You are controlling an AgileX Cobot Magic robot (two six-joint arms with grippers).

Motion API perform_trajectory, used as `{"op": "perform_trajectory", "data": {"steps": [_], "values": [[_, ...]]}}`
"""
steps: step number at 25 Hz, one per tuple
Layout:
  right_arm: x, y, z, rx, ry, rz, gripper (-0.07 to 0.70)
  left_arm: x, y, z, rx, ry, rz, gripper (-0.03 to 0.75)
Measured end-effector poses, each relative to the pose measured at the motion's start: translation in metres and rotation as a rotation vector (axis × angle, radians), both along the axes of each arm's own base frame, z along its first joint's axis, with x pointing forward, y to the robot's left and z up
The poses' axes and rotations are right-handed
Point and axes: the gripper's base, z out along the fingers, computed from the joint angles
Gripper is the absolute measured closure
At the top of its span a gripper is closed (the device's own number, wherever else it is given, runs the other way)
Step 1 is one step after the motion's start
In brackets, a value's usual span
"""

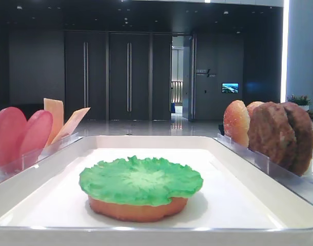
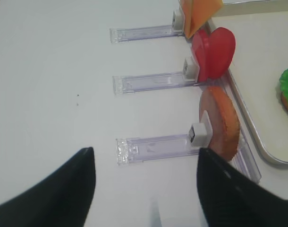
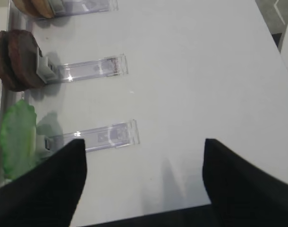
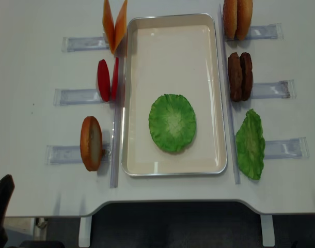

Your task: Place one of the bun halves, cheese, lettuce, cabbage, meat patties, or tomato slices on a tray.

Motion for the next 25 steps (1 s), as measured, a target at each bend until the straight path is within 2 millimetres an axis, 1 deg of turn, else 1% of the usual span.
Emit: {"op": "perform_trajectory", "data": {"steps": [8,12,17,20,25], "values": [[-0.029,-0.005,-0.034,-0.052,-0.091,-0.033,0.141,0.000,0.000,0.000,0.000,0.000,0.000,0.199],[-0.043,-0.007,-0.038,-0.054,-0.174,-0.060,0.141,0.000,0.000,0.000,0.000,0.000,0.000,0.199],[-0.044,-0.008,-0.038,-0.059,-0.198,-0.069,0.141,0.000,0.000,0.000,0.000,0.000,0.000,0.199],[-0.038,-0.008,-0.042,-0.063,-0.222,-0.066,0.141,0.000,0.000,0.000,0.000,0.000,0.000,0.199],[-0.037,-0.008,-0.043,-0.063,-0.229,-0.068,0.141,0.000,0.000,0.000,0.000,0.000,0.000,0.199]]}}
